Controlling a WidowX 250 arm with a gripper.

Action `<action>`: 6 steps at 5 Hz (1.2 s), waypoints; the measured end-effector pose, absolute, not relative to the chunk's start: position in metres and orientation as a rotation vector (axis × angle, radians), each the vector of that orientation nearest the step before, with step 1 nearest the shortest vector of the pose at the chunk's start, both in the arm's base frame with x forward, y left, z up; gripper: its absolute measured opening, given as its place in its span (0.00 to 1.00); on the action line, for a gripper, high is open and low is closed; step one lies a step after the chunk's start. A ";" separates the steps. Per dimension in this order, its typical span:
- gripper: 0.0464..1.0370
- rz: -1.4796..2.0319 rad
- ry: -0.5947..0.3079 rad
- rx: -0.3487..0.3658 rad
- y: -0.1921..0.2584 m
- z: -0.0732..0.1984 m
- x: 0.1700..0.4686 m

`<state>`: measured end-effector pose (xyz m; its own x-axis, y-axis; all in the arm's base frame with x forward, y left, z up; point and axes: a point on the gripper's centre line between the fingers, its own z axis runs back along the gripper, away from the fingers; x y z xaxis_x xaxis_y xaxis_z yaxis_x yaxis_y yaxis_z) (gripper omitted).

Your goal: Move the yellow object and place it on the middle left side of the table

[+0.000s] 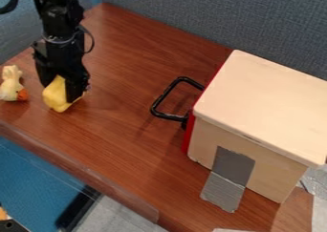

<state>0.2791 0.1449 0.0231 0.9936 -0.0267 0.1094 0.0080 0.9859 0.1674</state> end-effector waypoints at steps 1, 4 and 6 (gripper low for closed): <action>0.76 0.021 -0.165 0.132 0.145 0.046 0.304; 0.76 0.039 -0.113 0.120 0.129 0.019 0.357; 0.98 0.031 -0.064 0.154 0.128 0.008 0.360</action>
